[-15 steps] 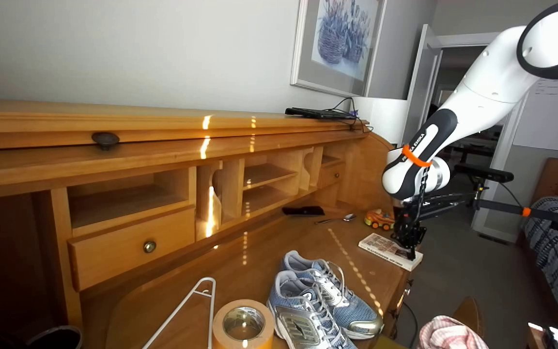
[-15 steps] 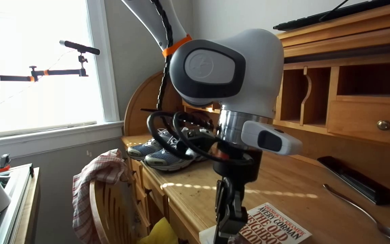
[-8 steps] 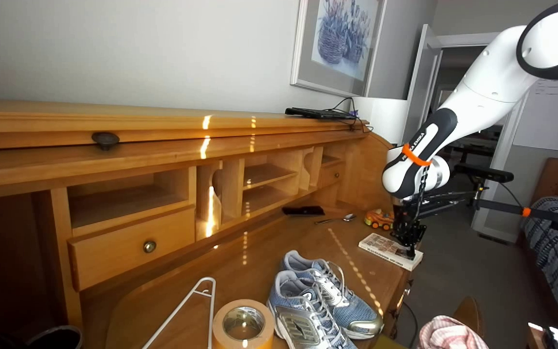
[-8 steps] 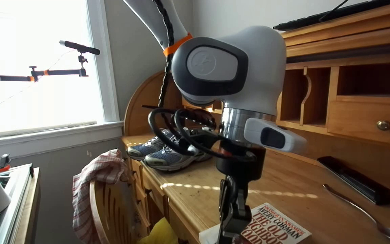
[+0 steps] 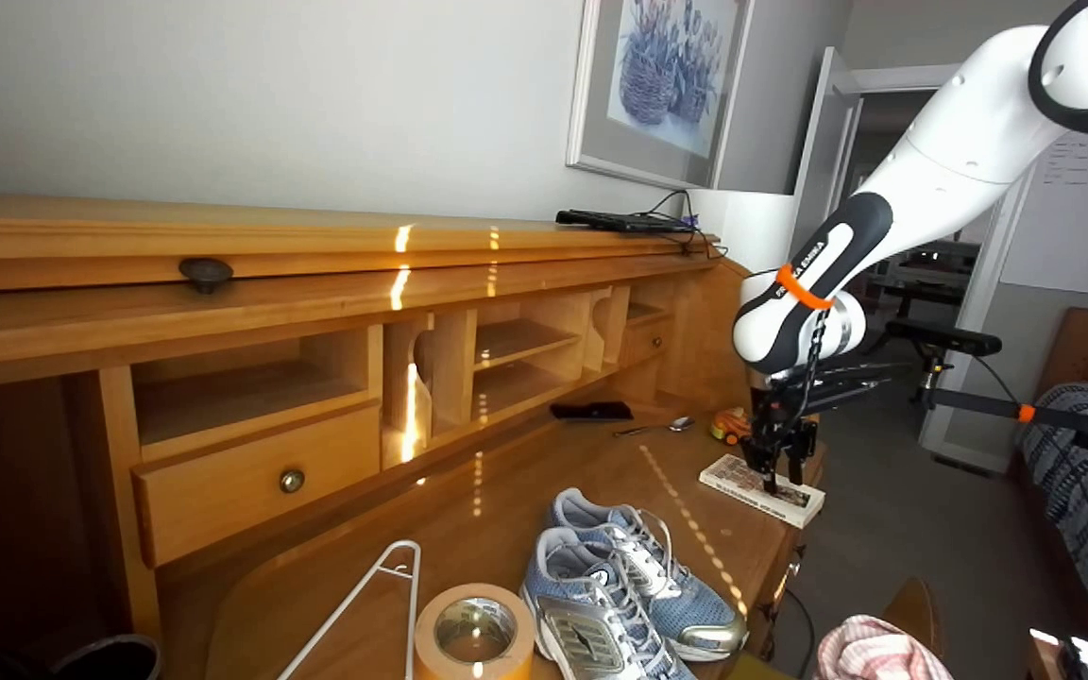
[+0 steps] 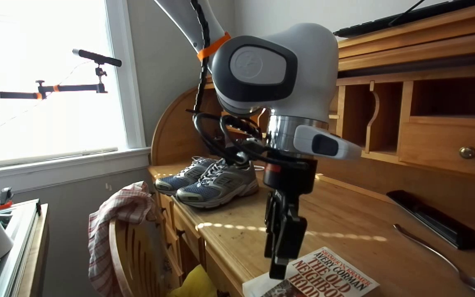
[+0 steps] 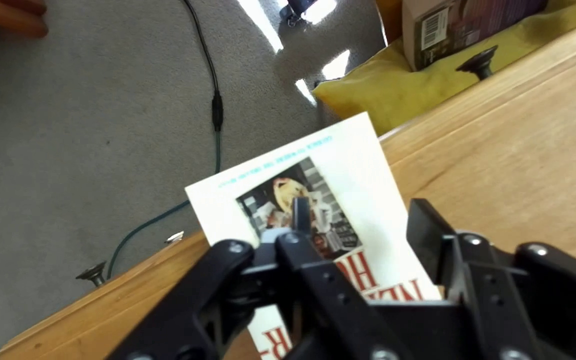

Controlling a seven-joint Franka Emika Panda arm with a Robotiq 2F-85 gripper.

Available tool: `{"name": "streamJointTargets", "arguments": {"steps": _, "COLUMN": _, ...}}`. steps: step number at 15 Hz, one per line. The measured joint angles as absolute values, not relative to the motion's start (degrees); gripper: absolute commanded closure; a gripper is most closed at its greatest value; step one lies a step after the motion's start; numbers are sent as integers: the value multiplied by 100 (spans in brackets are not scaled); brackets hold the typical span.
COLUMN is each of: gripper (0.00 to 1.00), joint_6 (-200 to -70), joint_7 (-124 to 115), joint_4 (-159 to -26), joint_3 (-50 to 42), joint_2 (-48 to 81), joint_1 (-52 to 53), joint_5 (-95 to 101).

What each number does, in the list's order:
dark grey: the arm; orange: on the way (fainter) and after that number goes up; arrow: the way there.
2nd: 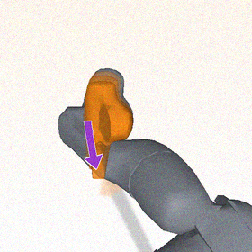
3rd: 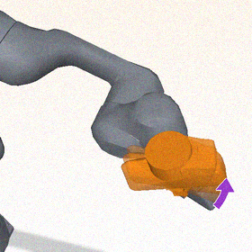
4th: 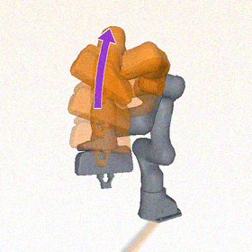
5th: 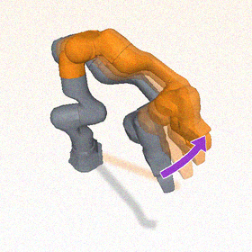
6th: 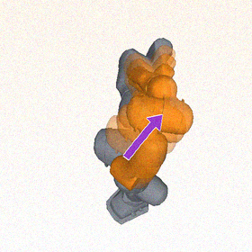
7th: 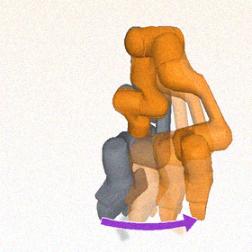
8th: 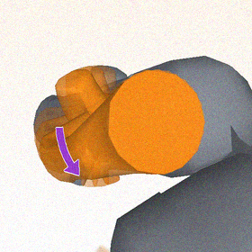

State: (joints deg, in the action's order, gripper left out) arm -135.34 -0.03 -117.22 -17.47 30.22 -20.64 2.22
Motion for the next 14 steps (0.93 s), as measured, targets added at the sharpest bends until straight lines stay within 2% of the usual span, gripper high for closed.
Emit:
{"name": "streamJointTargets", "arguments": {"steps": 1, "gripper": 5, "joint_6": -13447, "joint_7": -12, "joint_4": -11761, "joint_3": -1737, "joint_2": 2933, "joint_1": -1997, "joint_5": 234}}
{"name": "streamJointTargets", "arguments": {"steps": 3, "gripper": 0, "joint_6": -13234, "joint_7": -160, "joint_4": -11858, "joint_3": -1752, "joint_2": 2782, "joint_1": -1824, "joint_5": 343}}
{"name": "streamJointTargets", "arguments": {"steps": 14, "gripper": 0, "joint_6": -13183, "joint_7": -1044, "joint_4": -12719, "joint_3": -2024, "joint_2": 2610, "joint_1": -965, "joint_5": 2401}}
